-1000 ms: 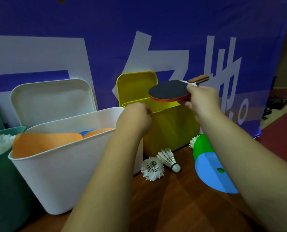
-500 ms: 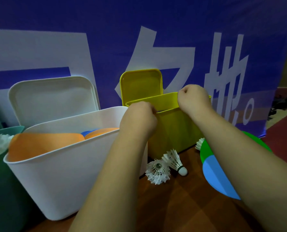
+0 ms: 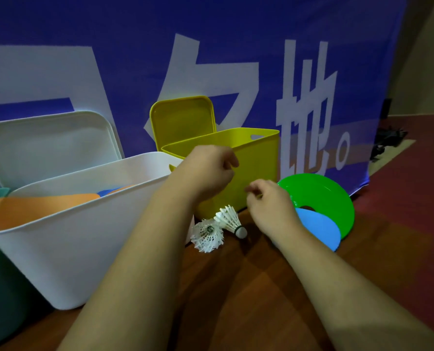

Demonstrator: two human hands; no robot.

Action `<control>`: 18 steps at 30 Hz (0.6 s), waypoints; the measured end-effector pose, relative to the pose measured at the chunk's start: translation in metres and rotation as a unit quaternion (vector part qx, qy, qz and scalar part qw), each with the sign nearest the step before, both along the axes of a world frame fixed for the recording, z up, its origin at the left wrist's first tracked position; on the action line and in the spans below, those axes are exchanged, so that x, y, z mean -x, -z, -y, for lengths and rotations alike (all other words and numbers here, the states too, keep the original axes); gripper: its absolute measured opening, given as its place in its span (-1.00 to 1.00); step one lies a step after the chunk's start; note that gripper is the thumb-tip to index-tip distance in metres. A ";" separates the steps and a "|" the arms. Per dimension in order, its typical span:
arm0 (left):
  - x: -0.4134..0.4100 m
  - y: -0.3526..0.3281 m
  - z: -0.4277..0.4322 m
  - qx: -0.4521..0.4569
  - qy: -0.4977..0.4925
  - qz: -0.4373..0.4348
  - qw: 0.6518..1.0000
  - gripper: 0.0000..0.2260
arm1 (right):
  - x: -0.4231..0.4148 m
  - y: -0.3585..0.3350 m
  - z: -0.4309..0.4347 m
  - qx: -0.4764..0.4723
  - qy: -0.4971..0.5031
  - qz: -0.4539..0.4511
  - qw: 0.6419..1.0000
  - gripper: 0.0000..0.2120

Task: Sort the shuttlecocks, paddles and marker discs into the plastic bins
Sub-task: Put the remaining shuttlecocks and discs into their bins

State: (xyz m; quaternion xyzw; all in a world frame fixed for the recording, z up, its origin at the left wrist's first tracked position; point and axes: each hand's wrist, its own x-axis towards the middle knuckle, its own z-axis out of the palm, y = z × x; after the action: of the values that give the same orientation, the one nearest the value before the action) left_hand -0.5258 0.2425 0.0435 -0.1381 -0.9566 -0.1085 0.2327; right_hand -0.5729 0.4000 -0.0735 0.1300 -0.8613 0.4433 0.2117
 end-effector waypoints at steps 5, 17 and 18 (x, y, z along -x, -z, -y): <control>-0.002 0.025 0.002 0.100 -0.115 0.224 0.963 -0.74 | -0.002 0.021 0.004 -0.127 -0.028 0.022 0.991 -0.67; -0.010 0.038 0.003 0.119 -0.167 0.270 0.941 -0.93 | -0.017 0.024 0.007 -0.255 -0.027 0.020 0.966 -0.66; -0.016 0.033 0.004 0.105 -0.166 0.268 0.943 -0.93 | -0.016 0.024 0.008 -0.232 -0.036 0.017 0.972 -0.67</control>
State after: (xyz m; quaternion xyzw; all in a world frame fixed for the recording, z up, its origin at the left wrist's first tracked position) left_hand -0.5094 0.2383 0.0107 0.0332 -0.9989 0.0002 -0.0330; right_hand -0.5566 0.3920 -0.0976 0.1988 -0.9387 0.2413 0.1449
